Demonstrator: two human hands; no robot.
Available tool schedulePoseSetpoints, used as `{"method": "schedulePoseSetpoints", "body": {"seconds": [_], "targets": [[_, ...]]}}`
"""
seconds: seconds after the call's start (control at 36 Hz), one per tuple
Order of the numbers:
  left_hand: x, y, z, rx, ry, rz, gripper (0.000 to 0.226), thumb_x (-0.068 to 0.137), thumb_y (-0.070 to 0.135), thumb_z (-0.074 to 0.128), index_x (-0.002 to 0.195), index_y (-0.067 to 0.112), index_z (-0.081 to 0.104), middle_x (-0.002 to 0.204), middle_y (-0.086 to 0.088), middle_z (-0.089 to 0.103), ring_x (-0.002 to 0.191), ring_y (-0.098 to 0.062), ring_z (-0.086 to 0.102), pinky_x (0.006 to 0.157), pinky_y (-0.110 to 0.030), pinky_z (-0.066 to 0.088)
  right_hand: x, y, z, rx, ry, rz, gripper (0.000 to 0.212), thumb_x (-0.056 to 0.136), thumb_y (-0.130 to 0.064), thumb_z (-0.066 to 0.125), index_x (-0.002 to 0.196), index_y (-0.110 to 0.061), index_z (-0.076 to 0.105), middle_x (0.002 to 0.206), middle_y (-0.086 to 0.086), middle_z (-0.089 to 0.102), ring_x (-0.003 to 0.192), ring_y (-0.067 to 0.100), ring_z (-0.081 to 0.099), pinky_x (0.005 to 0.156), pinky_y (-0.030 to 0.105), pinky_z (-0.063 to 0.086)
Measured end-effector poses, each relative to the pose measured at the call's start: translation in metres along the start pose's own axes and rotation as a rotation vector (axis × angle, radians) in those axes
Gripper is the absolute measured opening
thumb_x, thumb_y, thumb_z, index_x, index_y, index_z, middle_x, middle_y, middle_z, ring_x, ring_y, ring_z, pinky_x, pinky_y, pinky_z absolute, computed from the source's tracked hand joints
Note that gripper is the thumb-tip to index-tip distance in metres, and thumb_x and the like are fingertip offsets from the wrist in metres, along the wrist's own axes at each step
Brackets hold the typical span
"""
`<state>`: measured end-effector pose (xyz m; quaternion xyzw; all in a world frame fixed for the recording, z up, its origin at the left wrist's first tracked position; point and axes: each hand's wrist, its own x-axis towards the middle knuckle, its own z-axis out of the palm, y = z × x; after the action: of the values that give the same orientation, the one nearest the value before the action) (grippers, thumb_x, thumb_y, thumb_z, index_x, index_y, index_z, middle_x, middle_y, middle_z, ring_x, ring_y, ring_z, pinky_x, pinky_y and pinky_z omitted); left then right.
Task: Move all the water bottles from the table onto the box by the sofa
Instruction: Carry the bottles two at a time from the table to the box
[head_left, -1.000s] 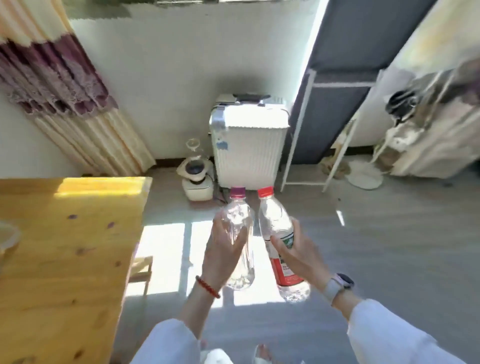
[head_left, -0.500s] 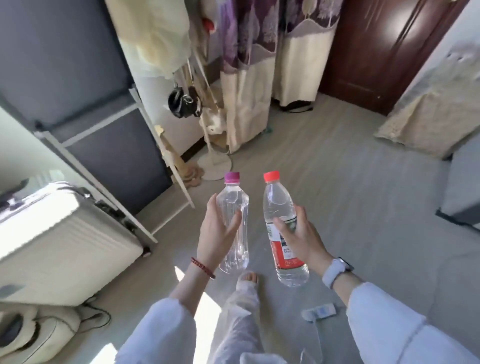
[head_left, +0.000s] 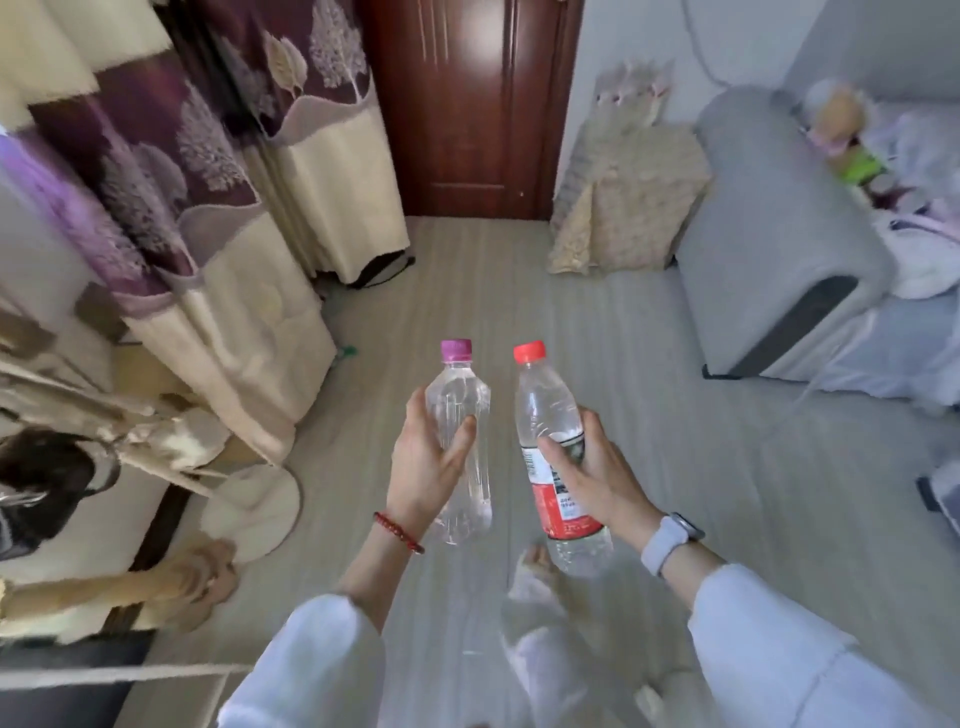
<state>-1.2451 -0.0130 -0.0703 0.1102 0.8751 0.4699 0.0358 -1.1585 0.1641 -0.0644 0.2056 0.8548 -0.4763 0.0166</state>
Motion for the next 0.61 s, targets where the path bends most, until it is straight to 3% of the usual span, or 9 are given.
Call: {"method": "schedulePoseSetpoints", "body": {"seconds": [0.11, 0.33, 0.39, 0.47, 0.61], "targets": [[0.098, 0.024, 0.046, -0.034, -0.059, 0.038, 0.044, 0.086, 0.035, 0.058, 0.120, 0.017, 0.039, 0.079, -0.007, 0.059, 0.067, -0.029, 0.062, 0.068, -0.045, 0.053, 0.089, 0.011, -0.038, 0.010, 0.050, 0.035, 0.053, 0.077, -0.063, 0.050, 0.119, -0.033, 0.034, 0.098, -0.003, 0.066, 0.090, 0.021, 0.064, 0.083, 0.039, 0.051], [0.296, 0.093, 0.132, -0.072, -0.138, 0.057, 0.050, 0.085, 0.033, 0.059, 0.126, 0.011, 0.038, 0.105, -0.012, 0.062, 0.088, -0.034, 0.063, 0.079, -0.047, 0.052, 0.279, 0.010, -0.131, 0.042, 0.140, 0.111, 0.055, 0.073, -0.065, 0.047, 0.117, -0.035, 0.032, 0.090, -0.008, 0.066, 0.084, 0.019, 0.064, 0.078, 0.037, 0.051], [0.338, 0.107, 0.149, -0.077, -0.146, 0.064, 0.050, 0.085, 0.034, 0.059, 0.126, 0.014, 0.038, 0.105, -0.009, 0.063, 0.084, -0.027, 0.064, 0.079, -0.041, 0.052, 0.320, 0.008, -0.153, 0.061, 0.152, 0.118, 0.053, 0.075, -0.063, 0.048, 0.117, -0.035, 0.032, 0.087, -0.011, 0.065, 0.081, 0.017, 0.065, 0.078, 0.038, 0.052], [0.397, 0.123, 0.173, -0.075, -0.147, 0.078, 0.048, 0.085, 0.035, 0.059, 0.124, 0.014, 0.040, 0.098, -0.008, 0.063, 0.063, -0.016, 0.063, 0.072, -0.034, 0.053, 0.377, 0.007, -0.182, 0.072, 0.165, 0.127, 0.051, 0.077, -0.062, 0.049, 0.117, -0.035, 0.032, 0.091, -0.010, 0.066, 0.083, 0.017, 0.065, 0.081, 0.041, 0.052], [0.505, 0.141, 0.218, -0.076, -0.180, 0.099, 0.050, 0.085, 0.034, 0.060, 0.125, 0.011, 0.039, 0.095, -0.010, 0.062, 0.070, -0.030, 0.064, 0.070, -0.046, 0.055, 0.480, 0.010, -0.223, 0.078, 0.197, 0.138, 0.046, 0.078, -0.059, 0.051, 0.114, -0.035, 0.034, 0.095, -0.006, 0.065, 0.087, 0.020, 0.065, 0.083, 0.042, 0.051]]}}
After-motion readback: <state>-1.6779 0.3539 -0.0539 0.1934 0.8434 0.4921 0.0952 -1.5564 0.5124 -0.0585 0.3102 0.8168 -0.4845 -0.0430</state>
